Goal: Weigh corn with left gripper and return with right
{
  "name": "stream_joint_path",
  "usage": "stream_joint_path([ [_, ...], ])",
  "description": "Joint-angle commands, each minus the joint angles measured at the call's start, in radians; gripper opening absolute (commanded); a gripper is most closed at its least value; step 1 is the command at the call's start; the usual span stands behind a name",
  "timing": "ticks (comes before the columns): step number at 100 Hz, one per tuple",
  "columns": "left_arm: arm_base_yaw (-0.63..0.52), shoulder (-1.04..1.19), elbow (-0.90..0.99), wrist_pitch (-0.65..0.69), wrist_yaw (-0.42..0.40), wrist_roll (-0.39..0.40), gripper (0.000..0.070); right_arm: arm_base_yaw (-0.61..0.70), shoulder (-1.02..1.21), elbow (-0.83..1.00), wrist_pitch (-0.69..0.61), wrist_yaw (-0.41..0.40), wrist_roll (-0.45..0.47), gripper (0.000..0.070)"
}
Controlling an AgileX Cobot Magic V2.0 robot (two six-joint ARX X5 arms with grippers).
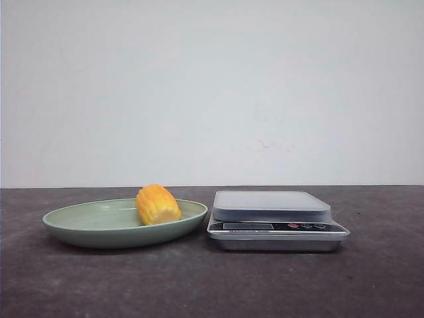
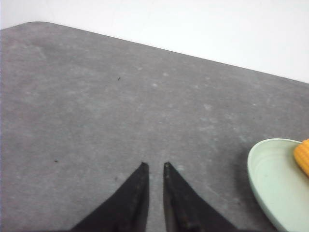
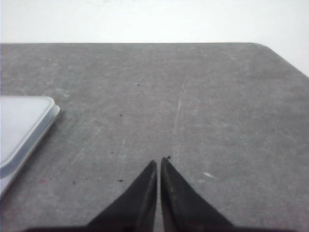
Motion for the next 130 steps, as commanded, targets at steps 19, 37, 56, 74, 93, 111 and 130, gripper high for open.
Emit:
stream_joint_path([
  [19,0.000,0.065,0.108,0.003,0.026,-0.142,0.0008,0.004,0.034,0.092,0.018,-0.011,0.190,0.0004],
  [37,0.000,0.196,0.317,0.031,0.055,-0.189,0.0008,0.004,0.195,0.293,-0.047,-0.032,0.255,0.0002],
  [56,0.000,0.384,0.581,0.022,0.085,-0.150,0.0047,0.004,0.380,0.508,-0.058,-0.102,0.240,0.0103],
  [74,0.000,0.517,0.754,-0.040,0.160,-0.143,0.0438,0.004,0.488,0.668,-0.093,-0.135,0.203,0.0469],
  [93,-0.002,0.618,0.853,-0.106,0.261,-0.125,0.0435,0.030,0.560,0.799,-0.208,-0.155,0.148,0.0469],
  [111,-0.067,0.779,0.967,-0.174,0.291,-0.125,0.0435,0.063,0.614,0.897,-0.296,-0.159,0.123,0.0469],
  [130,-0.222,0.982,1.038,-0.177,0.266,-0.131,0.0435,0.084,0.619,0.909,-0.301,-0.158,0.126,0.0495],
])
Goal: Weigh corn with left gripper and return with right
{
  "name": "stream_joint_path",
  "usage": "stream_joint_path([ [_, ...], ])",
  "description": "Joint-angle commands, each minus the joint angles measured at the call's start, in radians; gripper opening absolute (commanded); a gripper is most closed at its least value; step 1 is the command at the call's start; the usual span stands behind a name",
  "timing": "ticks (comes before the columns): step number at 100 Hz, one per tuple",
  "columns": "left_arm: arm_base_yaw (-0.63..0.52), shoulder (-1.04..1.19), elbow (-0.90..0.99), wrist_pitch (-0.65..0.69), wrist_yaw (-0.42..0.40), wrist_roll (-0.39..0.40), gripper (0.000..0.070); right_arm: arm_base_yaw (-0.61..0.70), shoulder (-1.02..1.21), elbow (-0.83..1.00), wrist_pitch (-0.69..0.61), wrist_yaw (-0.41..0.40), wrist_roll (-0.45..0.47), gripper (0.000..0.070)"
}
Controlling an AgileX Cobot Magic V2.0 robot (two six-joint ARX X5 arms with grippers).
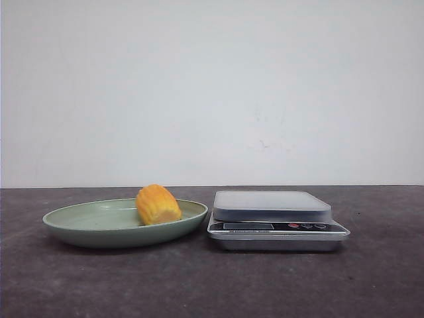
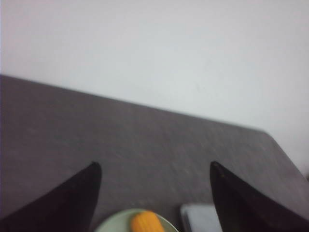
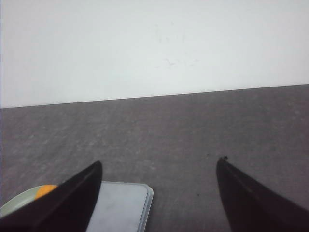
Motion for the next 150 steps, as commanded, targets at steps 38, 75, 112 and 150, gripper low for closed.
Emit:
stream_joint_path([
  [38,-0.286,0.483,0.026,0.054,-0.186,0.035,0.0436,0.004,0.005,0.031,-0.015,-0.001,-0.007,0.0495],
  [75,-0.397,0.725,0.026,0.122,-0.292,0.002,0.0437,0.004,0.005,0.032,-0.039,-0.003,-0.008,0.0495],
  [112,-0.425,0.820,0.026,0.116,-0.338,-0.034,0.0443,0.004,0.004,0.032,-0.058,-0.011,-0.008,0.0495],
  [150,-0.425,0.824,0.026,0.115,-0.346,-0.046,0.0015,0.004,0.004,0.032,-0.059,-0.010,-0.008,0.0495],
])
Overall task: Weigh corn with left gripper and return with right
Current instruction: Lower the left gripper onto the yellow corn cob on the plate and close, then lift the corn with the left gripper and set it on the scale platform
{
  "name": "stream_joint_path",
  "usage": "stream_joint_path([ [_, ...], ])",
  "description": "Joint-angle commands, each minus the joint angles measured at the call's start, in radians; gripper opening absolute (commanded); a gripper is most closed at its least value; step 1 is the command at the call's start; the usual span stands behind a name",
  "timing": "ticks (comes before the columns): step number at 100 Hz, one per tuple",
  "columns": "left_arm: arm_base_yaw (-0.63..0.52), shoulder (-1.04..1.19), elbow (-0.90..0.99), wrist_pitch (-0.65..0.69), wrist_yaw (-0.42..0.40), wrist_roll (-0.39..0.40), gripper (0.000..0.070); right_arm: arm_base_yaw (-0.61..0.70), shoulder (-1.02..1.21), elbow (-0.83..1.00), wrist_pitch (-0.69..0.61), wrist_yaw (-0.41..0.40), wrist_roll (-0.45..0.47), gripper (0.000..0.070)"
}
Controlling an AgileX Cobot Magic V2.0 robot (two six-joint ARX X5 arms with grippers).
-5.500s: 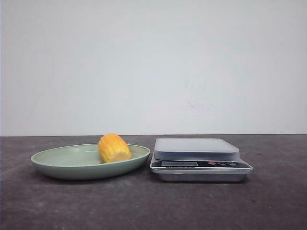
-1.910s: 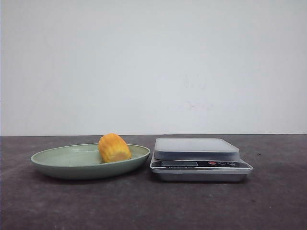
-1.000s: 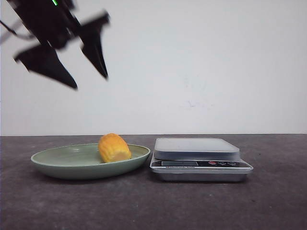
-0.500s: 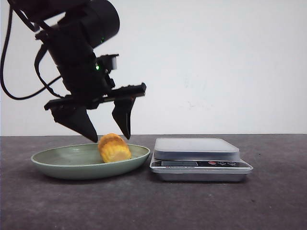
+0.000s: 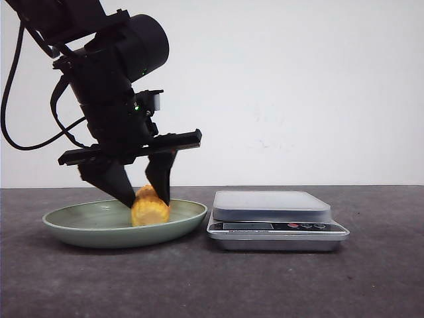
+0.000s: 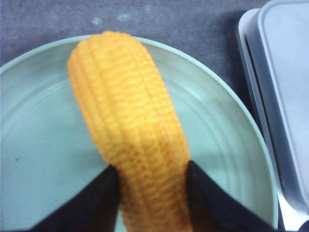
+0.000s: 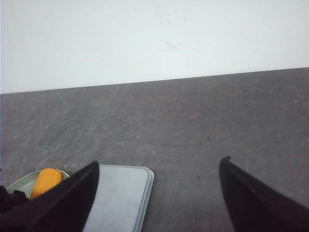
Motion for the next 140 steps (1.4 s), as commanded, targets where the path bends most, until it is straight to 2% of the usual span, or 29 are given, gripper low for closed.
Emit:
stream_joint_path([
  [1,-0.006,0.020,0.019,0.001,-0.005,0.000,0.0010,0.002,0.004,0.021,0.008,-0.003,-0.008,0.0495],
  [33,-0.009,-0.030,0.020,-0.008,0.026,0.011,0.0010,0.002,0.004,0.021,0.008,-0.003,-0.008,0.0495],
  [58,-0.050,-0.154,0.021,-0.037,0.034,0.065,0.0010,0.002,0.004,0.021,0.003,0.007,-0.008,0.0495],
  [76,-0.086,-0.185,0.068,-0.036,0.091,0.064,0.0011,0.002,0.004,0.021,0.002,0.007,-0.007,0.0495],
  [108,-0.189,-0.075,0.267,-0.035,0.104,0.079,0.0011,0.002,0.004,0.021,-0.003,0.004,-0.005,0.0495],
  [140,-0.203,0.113,0.376,-0.034,0.104,0.082,0.0011,0.002,0.002,0.021,-0.019,-0.005,-0.005,0.0495],
])
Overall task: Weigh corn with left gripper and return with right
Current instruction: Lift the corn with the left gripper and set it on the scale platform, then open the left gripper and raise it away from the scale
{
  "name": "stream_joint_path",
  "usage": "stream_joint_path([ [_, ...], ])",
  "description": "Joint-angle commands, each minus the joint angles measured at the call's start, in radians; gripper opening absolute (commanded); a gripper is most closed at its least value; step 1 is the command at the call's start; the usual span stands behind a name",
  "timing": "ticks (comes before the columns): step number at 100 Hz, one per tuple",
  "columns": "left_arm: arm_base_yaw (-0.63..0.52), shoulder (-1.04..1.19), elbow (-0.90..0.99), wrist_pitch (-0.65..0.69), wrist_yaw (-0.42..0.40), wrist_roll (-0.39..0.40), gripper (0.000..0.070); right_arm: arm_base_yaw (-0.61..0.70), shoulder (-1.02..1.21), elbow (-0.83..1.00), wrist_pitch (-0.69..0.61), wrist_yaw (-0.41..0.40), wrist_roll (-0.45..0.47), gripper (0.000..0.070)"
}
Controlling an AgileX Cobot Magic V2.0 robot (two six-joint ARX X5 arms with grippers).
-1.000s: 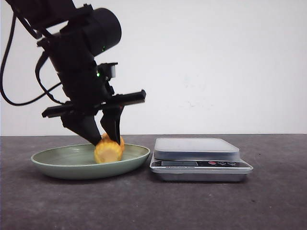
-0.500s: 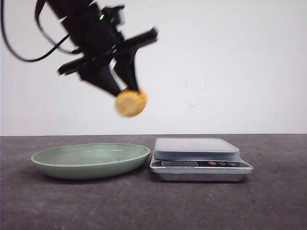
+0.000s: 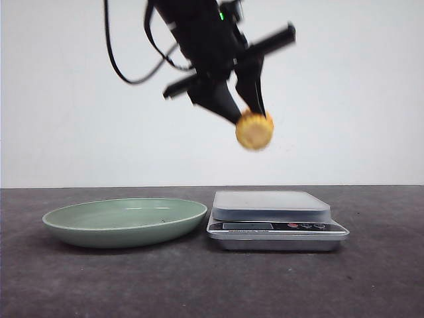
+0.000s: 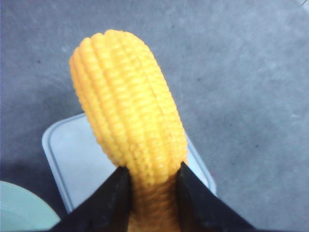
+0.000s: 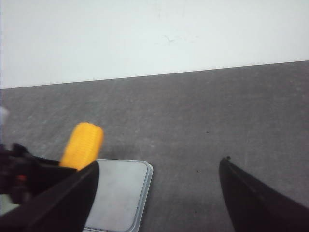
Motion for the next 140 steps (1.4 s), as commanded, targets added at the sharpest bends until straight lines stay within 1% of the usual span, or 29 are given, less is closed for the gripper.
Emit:
stream_joint_path([
  [1,-0.011,0.050,0.032,0.008,0.001,0.011,0.0011,0.002,0.002,0.022,0.004,-0.005,-0.005,0.0495],
  [21,-0.016,0.146,0.041,0.013,0.001,0.019,0.0011,0.002,0.002,0.022,0.000,-0.018,-0.005,0.0495],
  [30,-0.018,0.177,0.041,0.006,0.001,0.038,0.0012,0.002,0.002,0.022,0.000,-0.019,-0.005,0.0495],
  [44,-0.021,0.202,0.041,0.005,0.001,0.041,0.0046,0.002,0.002,0.022,-0.007,-0.019,-0.005,0.0495],
  [46,-0.021,0.202,0.041,0.005,0.001,0.042,0.0069,0.002,0.002,0.022,-0.009,-0.019,-0.005,0.0495],
  [49,-0.022,0.202,0.041,0.006,0.001,0.042,0.0124,0.002,0.002,0.022,-0.013,-0.019,-0.005,0.0495],
  [60,-0.023,0.202,0.041,0.010,0.001,0.040,0.0400,0.002,0.002,0.022,-0.019,-0.019,-0.007,0.0495],
  [63,-0.023,0.202,0.041,0.008,0.001,0.040,0.0445,0.002,0.002,0.022,-0.019,-0.019,-0.007,0.0495],
  [68,-0.023,0.202,0.041,0.004,0.001,0.040,0.0473,0.002,0.002,0.022,-0.019,-0.019,-0.007,0.0495],
  [87,-0.024,0.172,0.042,-0.033,-0.001,0.045,0.0475,0.002,0.002,0.022,-0.019,-0.018,-0.008,0.0495],
  [96,-0.024,0.127,0.042,-0.034,-0.012,0.061,0.0475,0.002,0.002,0.022,-0.019,-0.018,-0.007,0.0495],
  [102,-0.024,0.086,0.042,-0.031,-0.030,0.069,0.0475,0.002,0.002,0.022,-0.019,-0.018,-0.007,0.0495],
  [121,-0.024,-0.079,0.042,-0.028,-0.037,0.105,0.0475,0.002,0.002,0.022,-0.017,-0.018,-0.008,0.0495],
  [131,-0.024,-0.184,0.042,-0.064,-0.064,0.125,0.0475,0.002,0.002,0.022,-0.019,-0.018,-0.007,0.0495],
  [140,-0.024,-0.286,0.042,-0.112,-0.094,0.158,0.0475,0.002,0.003,0.022,-0.019,-0.019,-0.007,0.0495],
])
